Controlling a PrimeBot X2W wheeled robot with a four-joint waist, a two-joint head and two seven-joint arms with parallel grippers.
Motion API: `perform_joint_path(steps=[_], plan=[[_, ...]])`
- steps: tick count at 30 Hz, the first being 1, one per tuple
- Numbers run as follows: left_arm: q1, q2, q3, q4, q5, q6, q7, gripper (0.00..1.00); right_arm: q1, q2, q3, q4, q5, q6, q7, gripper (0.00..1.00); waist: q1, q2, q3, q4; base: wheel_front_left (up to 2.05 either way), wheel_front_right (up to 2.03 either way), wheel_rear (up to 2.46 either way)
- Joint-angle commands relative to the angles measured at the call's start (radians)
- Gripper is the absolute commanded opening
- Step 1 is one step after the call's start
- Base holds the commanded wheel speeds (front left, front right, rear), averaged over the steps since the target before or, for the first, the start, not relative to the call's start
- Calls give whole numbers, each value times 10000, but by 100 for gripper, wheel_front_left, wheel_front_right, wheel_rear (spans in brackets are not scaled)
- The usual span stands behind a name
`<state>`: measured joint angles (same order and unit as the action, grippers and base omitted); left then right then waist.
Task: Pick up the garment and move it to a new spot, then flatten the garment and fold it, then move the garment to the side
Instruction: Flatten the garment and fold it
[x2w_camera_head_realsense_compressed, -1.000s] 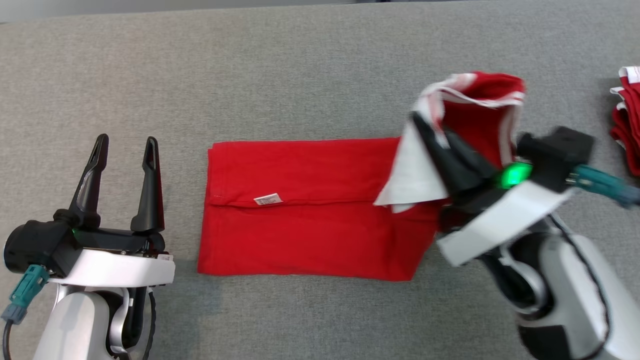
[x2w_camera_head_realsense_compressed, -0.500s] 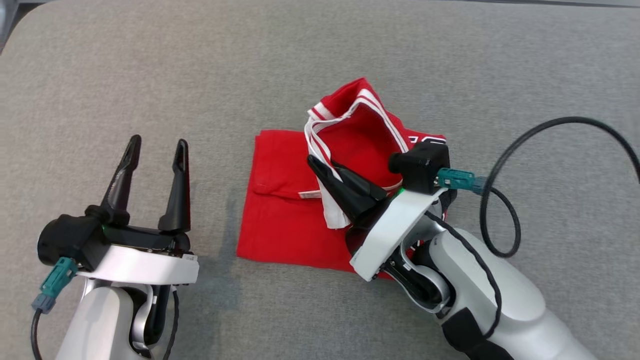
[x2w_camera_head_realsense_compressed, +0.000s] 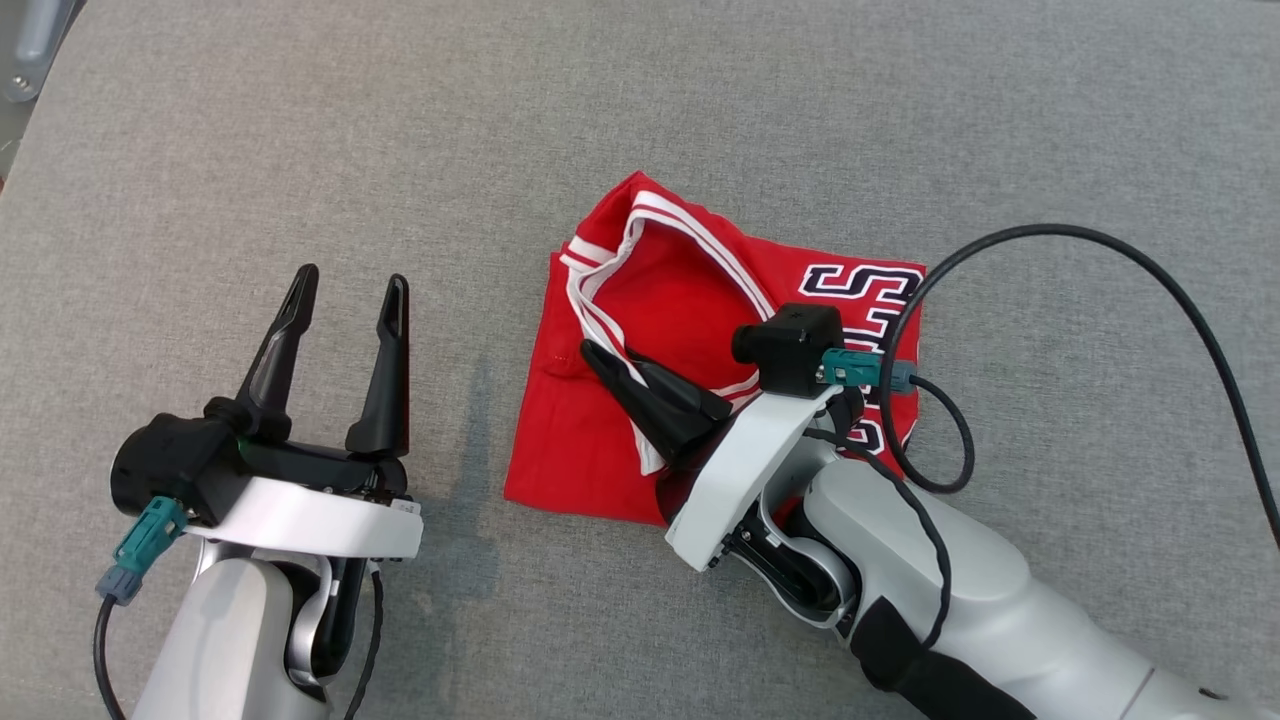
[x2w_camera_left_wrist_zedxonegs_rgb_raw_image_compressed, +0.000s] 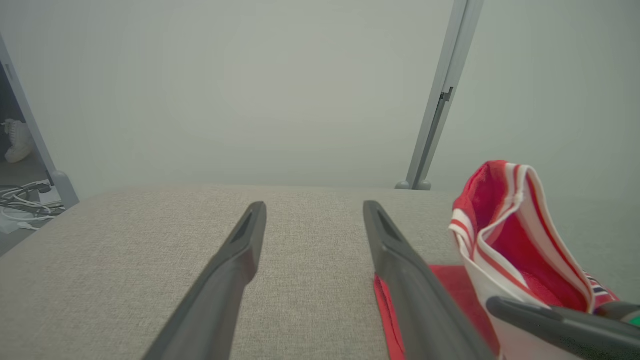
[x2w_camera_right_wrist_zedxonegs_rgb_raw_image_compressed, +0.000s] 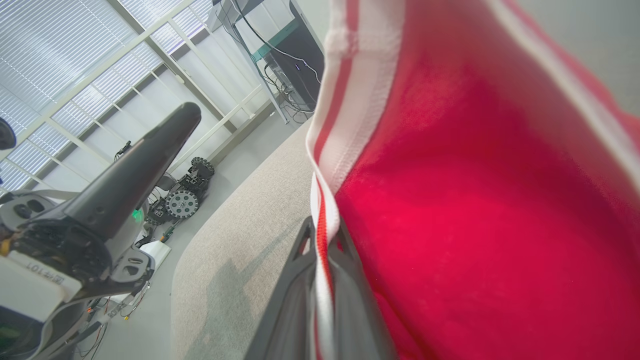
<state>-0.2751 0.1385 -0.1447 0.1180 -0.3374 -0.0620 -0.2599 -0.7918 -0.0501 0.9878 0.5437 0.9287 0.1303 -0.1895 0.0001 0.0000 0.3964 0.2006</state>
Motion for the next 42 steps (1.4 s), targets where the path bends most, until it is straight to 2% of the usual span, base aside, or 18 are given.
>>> perform_joint_path(steps=[1,4,5,6,7,16,22,31,42], plan=[[-192,-27,25,40,52,-68,-26,100,-147,-22,183,107,159,10,-87,0,-1,0,17,27,0,0,0],[-266,-69,68,53,100,-114,-30,100,-369,-20,608,273,553,16,-242,0,-1,0,51,38,0,0,0],[-270,-76,97,49,116,-138,-30,100,-447,-20,752,313,656,16,-287,25,-1,0,63,26,0,0,0],[-267,-79,122,47,138,-146,-31,100,-510,-15,878,333,750,16,-327,76,-1,0,76,9,0,0,0],[-260,-78,162,35,159,-143,-31,100,-588,-16,995,344,846,18,-367,100,-1,0,88,-28,0,0,0],[-75,-55,413,32,288,-202,-33,100,-1348,-32,1506,56,657,16,-673,100,-1,0,-10,-476,0,0,0],[-17,-8,542,-36,358,-185,-34,100,-1495,-31,1056,-562,56,16,-763,100,-1,0,-82,-759,0,0,0],[229,141,727,-158,386,-73,-33,100,-212,-288,-2491,-1708,-2003,15,-752,100,-1,0,-259,-1184,0,0,0],[452,347,884,-349,318,134,33,100,2290,-1324,-6380,-2521,-4274,15,-461,100,-1,0,-439,-1537,0,0,0]])
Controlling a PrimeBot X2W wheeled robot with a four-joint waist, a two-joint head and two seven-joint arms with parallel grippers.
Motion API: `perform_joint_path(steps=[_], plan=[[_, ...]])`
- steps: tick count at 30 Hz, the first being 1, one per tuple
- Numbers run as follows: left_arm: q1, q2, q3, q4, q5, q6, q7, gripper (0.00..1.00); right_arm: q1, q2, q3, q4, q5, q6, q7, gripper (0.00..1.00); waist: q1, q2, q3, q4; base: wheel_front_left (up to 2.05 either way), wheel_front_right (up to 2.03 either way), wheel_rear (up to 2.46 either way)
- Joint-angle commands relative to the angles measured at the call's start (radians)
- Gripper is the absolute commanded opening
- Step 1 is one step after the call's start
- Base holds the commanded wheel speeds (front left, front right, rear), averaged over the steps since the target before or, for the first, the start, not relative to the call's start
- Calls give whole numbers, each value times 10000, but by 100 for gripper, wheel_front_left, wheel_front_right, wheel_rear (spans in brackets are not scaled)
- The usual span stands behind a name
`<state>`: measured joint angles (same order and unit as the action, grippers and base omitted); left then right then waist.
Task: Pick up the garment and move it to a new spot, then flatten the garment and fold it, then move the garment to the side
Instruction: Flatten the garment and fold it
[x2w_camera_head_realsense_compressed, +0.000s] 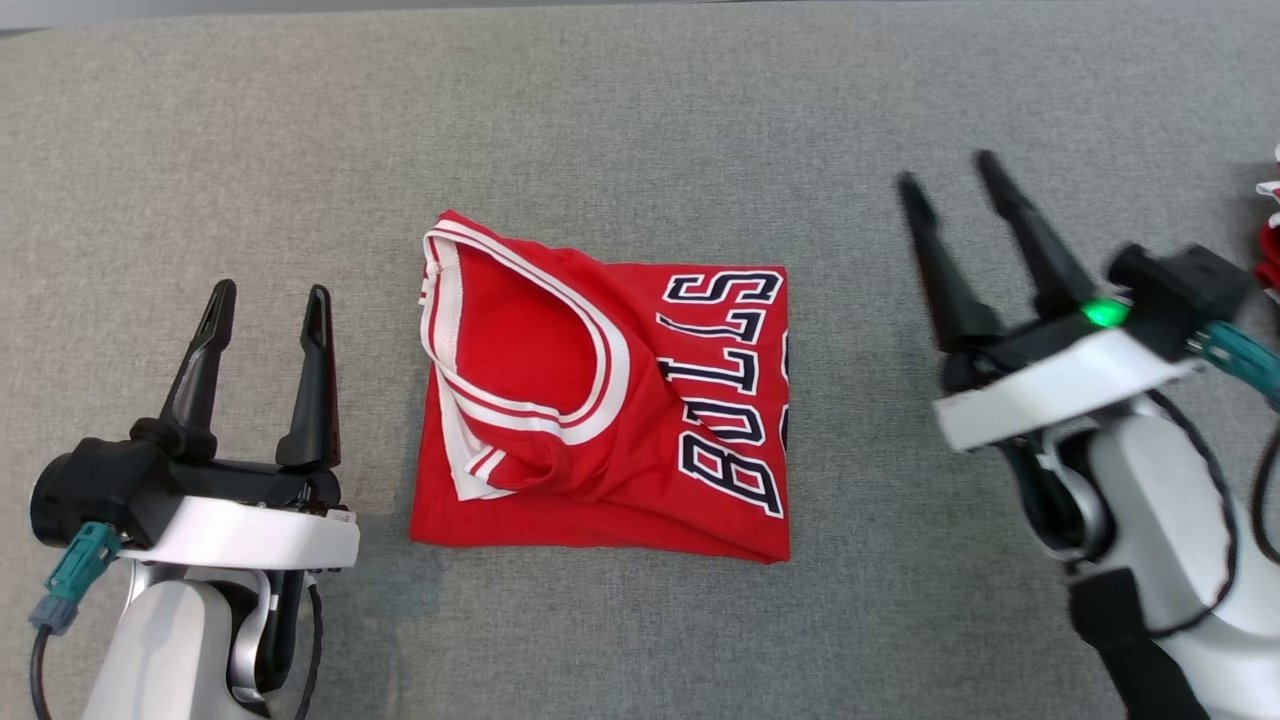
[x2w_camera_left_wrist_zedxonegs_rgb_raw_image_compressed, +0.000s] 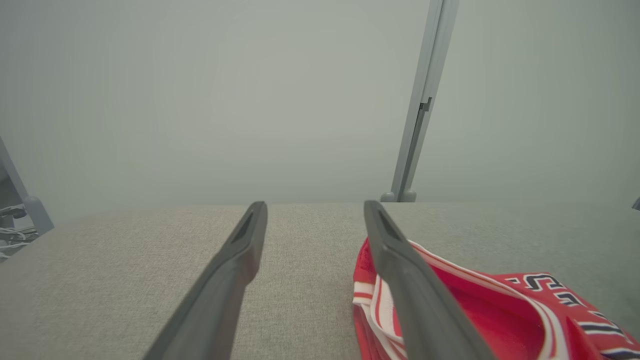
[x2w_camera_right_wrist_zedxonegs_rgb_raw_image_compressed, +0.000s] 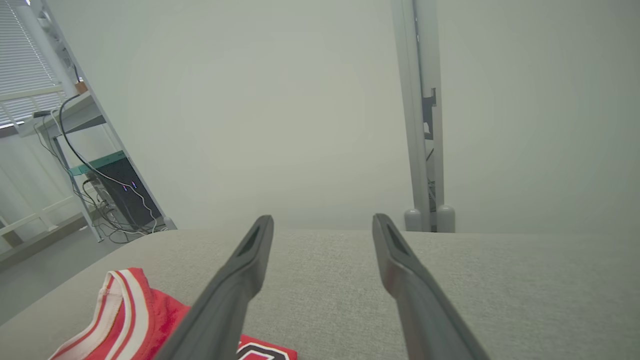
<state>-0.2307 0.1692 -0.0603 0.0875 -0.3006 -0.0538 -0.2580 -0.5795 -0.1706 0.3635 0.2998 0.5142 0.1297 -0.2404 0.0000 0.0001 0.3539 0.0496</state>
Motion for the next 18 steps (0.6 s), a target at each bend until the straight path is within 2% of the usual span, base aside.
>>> perform_joint_path(steps=[1,6,10,18], plan=[[44,61,54,-67,-61,67,21,100,424,-156,-476,-220,-267,20,125,100,0,-1,-27,-57,0,0,0],[238,171,102,-161,-71,151,118,100,1672,-332,-2002,-1073,-1410,20,640,100,0,-1,-109,-189,0,0,0],[389,235,100,-250,-95,210,219,100,2578,-157,-2936,-1954,-1951,20,1064,100,0,-1,-157,-263,0,0,0],[582,294,34,-338,-158,292,380,100,3557,167,-3542,-3182,-2394,20,1732,100,0,-1,-290,-304,0,0,0]])
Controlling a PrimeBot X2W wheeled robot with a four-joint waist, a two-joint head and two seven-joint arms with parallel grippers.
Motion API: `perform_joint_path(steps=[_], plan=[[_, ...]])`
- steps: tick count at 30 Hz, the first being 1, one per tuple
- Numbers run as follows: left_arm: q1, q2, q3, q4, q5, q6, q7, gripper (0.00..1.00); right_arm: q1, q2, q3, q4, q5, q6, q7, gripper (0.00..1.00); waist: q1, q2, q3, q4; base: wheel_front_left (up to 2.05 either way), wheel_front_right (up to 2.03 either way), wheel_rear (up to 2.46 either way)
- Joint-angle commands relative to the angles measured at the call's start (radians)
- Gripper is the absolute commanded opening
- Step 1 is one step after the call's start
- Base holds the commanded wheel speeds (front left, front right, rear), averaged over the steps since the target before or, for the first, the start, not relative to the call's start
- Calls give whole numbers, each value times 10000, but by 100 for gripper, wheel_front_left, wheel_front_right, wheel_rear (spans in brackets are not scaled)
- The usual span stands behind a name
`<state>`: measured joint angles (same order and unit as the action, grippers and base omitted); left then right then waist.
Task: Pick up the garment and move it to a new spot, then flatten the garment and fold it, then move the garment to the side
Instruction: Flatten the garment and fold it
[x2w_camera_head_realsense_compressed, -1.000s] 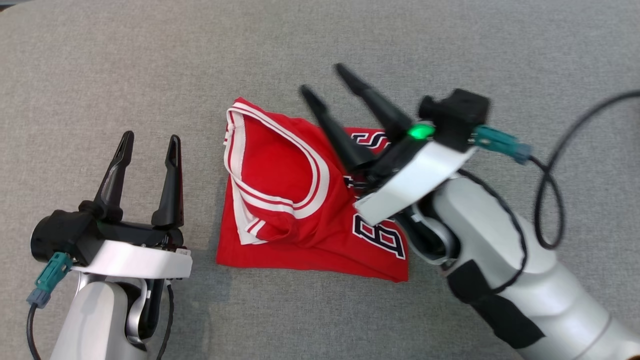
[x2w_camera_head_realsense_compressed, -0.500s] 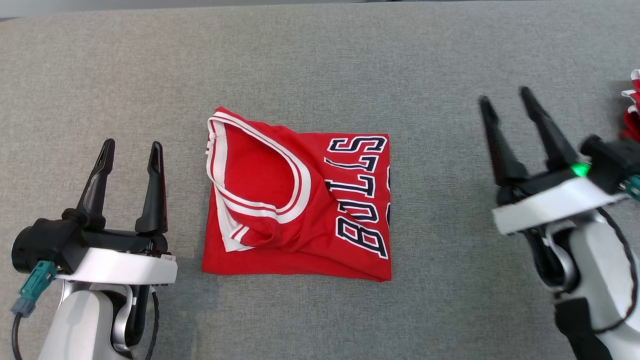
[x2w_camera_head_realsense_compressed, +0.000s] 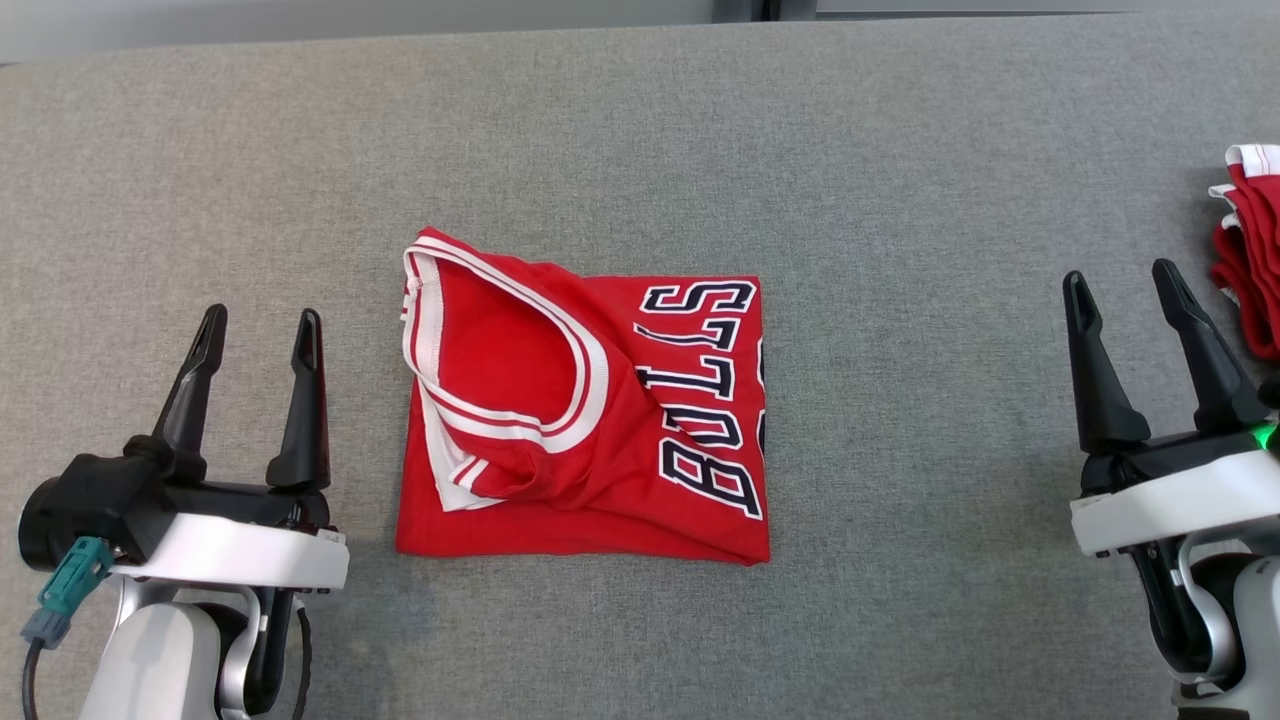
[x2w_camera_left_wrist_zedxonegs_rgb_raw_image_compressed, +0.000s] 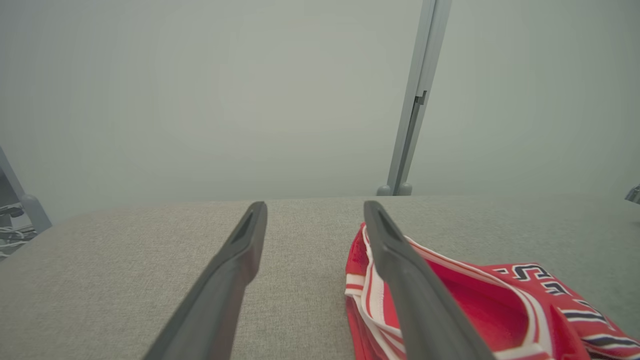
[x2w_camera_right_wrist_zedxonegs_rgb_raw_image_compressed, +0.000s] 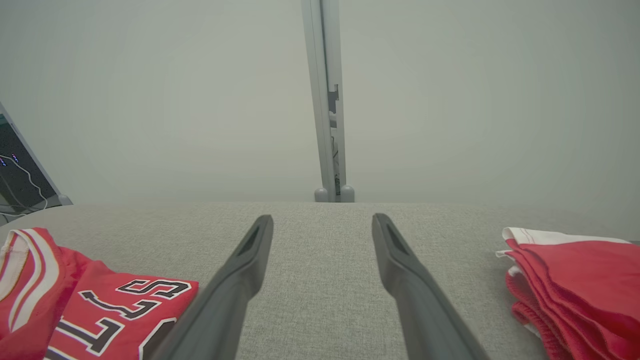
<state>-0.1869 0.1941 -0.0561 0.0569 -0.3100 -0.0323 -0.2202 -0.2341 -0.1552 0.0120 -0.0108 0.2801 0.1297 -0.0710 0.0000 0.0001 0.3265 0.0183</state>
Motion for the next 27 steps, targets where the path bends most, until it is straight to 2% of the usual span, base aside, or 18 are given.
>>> perform_joint_path(steps=[1,14,15,16,17,18,22,27], plan=[[154,49,-18,-32,-70,77,18,100,166,33,-65,-157,-88,20,104,100,0,-1,-34,17,0,0,0],[165,65,-174,-146,-82,151,113,100,324,32,-108,-466,-259,20,510,100,0,-1,-154,135,0,0,0],[142,68,-180,-158,-86,152,117,100,282,-9,-33,-459,-291,20,559,95,0,-1,-143,159,0,0,0],[121,72,-192,-169,-93,157,114,100,248,-58,47,-401,-334,20,672,42,0,-1,-135,179,0,0,0],[102,68,-204,-180,-98,164,110,100,187,-59,112,-362,-365,20,695,11,0,-1,-124,200,0,0,0],[79,61,-218,-186,-98,169,107,100,93,-41,215,-329,-344,20,739,0,0,-1,-110,227,0,0,0],[-38,35,-285,-173,-113,164,78,100,-306,-32,1042,-116,-228,20,886,0,0,-1,-37,339,0,0,0],[-142,-16,-380,-123,-156,139,18,100,-944,72,2712,478,110,20,919,0,0,-1,75,547,0,0,0]])
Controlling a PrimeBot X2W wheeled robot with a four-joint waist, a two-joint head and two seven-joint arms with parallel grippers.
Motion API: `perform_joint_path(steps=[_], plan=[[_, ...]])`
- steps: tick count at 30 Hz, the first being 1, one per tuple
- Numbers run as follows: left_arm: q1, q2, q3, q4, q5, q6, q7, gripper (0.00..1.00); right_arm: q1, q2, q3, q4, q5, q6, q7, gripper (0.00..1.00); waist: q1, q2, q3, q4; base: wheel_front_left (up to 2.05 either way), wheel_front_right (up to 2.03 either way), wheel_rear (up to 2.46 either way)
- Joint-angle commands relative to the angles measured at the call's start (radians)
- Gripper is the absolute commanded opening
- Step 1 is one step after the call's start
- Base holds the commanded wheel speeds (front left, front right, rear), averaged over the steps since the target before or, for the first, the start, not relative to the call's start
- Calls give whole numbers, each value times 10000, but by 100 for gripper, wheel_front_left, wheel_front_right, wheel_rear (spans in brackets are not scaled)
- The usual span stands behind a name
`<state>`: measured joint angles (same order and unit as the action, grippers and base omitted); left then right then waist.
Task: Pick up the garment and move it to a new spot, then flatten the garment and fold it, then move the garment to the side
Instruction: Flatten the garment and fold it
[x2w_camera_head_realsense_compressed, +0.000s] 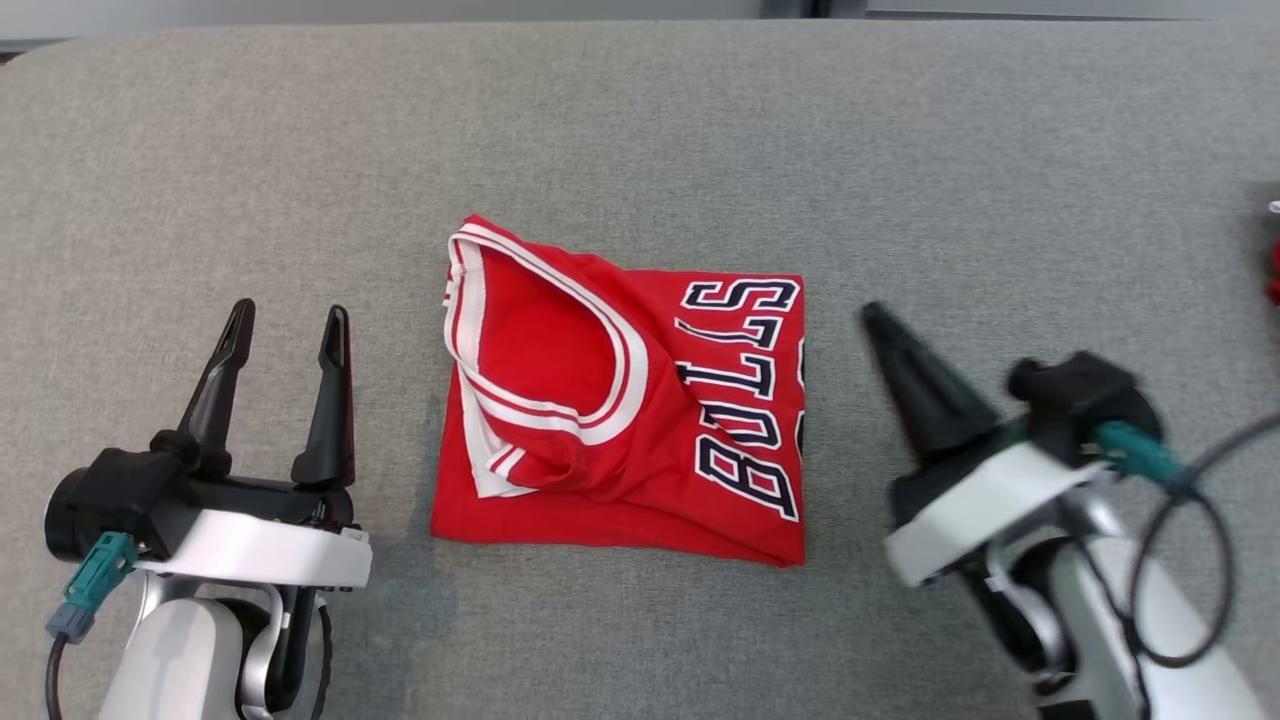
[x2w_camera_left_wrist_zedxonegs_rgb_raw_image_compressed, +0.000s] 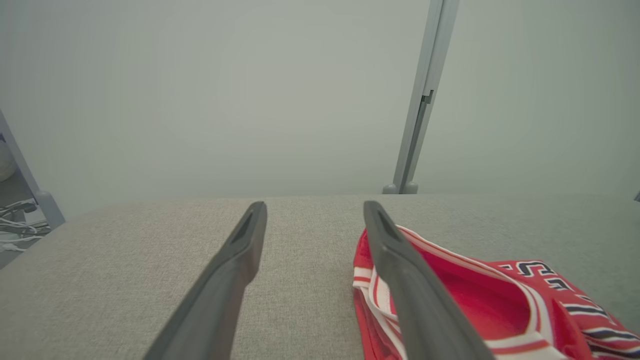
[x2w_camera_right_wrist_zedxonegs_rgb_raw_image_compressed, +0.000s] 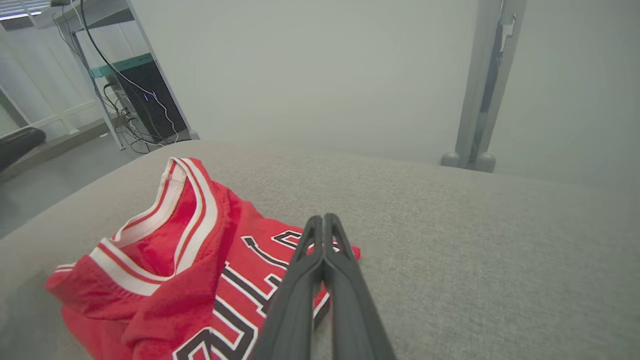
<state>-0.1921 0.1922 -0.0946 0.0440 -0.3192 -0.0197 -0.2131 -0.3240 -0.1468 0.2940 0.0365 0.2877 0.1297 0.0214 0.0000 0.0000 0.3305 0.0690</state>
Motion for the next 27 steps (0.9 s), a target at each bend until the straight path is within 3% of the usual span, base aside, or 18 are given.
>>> perform_joint_path(steps=[1,5,18,27], plan=[[-133,-1,-10,23,-76,-4,-67,100,-196,3,282,152,105,20,-20,0,0,0,72,90,0,0,0],[-304,-55,-84,131,-99,-46,-145,100,-901,166,1888,1069,650,20,-214,0,0,0,189,313,0,0,0],[-535,-179,-248,480,-164,-143,-313,100,-2597,382,4083,3894,1649,20,-732,0,0,0,395,665,0,0,0],[-687,-216,-274,611,-203,-208,-392,100,-3178,652,5348,4984,2331,22,-868,0,0,0,506,800,0,0,0]])
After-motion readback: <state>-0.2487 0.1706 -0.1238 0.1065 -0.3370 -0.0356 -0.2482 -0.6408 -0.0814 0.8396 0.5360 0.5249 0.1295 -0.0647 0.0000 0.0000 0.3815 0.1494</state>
